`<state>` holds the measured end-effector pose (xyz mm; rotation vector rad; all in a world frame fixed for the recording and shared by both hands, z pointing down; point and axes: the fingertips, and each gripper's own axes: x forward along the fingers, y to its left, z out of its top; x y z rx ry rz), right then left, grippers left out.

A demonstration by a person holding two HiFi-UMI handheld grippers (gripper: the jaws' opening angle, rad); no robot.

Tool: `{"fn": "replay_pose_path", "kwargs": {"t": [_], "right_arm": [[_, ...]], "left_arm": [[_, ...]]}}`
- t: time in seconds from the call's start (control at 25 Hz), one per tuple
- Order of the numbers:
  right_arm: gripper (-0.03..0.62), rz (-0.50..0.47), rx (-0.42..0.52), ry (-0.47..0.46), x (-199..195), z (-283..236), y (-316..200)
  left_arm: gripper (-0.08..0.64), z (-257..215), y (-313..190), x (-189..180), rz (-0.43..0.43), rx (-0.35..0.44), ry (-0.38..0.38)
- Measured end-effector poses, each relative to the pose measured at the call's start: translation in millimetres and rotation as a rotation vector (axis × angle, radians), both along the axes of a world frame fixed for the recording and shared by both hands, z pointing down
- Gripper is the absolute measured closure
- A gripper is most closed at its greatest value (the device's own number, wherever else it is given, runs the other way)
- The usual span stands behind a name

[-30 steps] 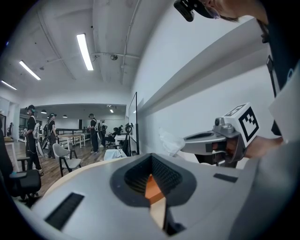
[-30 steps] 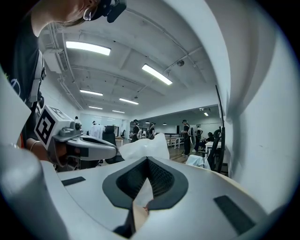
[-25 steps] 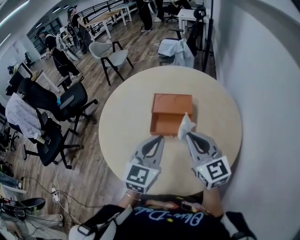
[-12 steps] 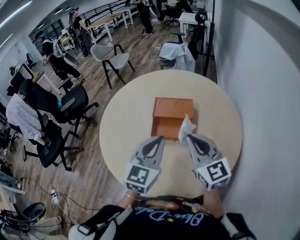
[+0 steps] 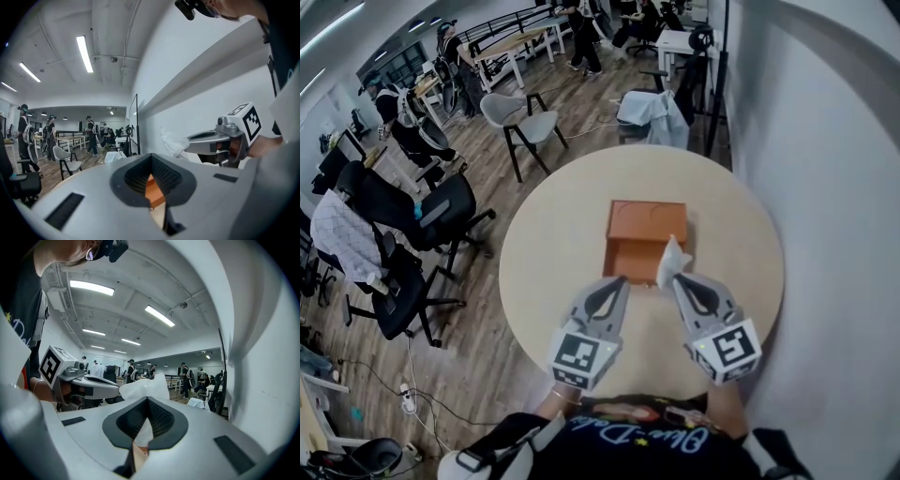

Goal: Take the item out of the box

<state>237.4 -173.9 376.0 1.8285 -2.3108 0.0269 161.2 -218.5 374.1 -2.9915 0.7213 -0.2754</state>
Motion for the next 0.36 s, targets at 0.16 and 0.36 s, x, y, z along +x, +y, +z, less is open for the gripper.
{"fn": "replay_pose_path", "kwargs": {"t": [0.16, 0.36], "right_arm": [[0.595, 0.001, -0.002, 0.011, -3, 0, 2], [0.595, 0.003, 0.003, 0.004, -14, 2, 7]], "left_arm": [[0.575, 0, 1, -3, 0.002, 0.0, 0.005], [0.575, 2, 6, -13, 0.005, -0.003, 0.01]]}}
